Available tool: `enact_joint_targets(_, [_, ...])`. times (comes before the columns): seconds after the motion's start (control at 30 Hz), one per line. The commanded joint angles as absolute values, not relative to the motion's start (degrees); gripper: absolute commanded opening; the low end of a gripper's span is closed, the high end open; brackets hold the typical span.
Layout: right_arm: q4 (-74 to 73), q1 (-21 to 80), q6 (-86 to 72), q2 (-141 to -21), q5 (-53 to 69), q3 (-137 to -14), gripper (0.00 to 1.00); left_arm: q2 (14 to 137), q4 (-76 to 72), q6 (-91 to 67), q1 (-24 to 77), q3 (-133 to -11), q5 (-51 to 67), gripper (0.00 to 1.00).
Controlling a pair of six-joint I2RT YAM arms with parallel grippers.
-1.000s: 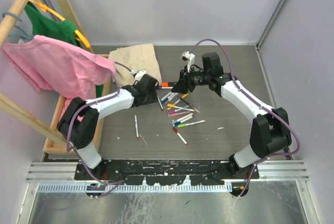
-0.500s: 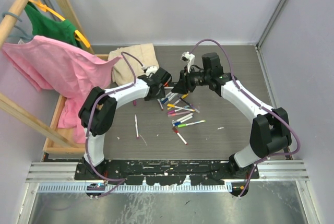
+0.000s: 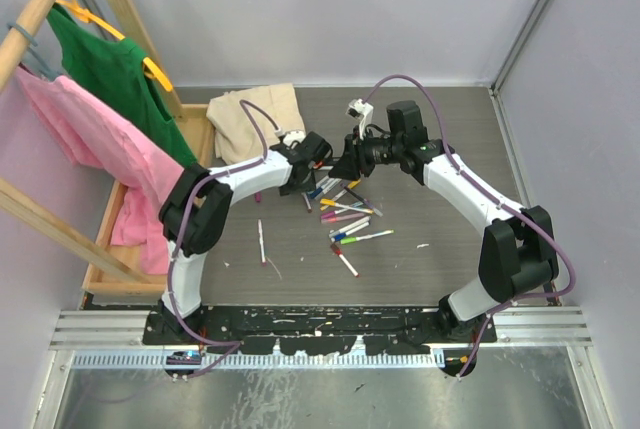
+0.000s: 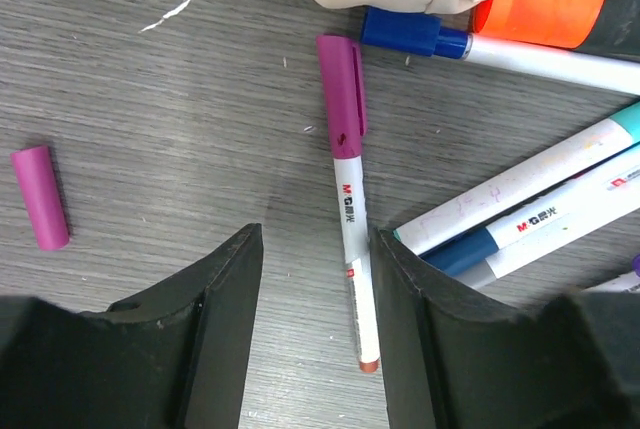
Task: Open the pen caps
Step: Pick up the pen from the center of the board.
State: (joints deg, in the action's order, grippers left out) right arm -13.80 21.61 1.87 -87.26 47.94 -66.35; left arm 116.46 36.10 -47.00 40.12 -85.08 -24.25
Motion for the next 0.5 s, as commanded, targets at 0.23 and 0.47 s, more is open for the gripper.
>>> enact_joint_targets(0.23, [-12.67, 21.23, 2.44, -86.48, 49.9, -69.04, 0.4, 117.79, 36.8, -45.88, 40.43, -86.36, -23.64, 0.39])
enact_joint_targets(0.47, [-12.59, 21.24, 1.95, -86.23, 50.46, -69.08, 0.4, 116.41, 35.88, -46.14, 40.42, -83.75, -23.27, 0.27])
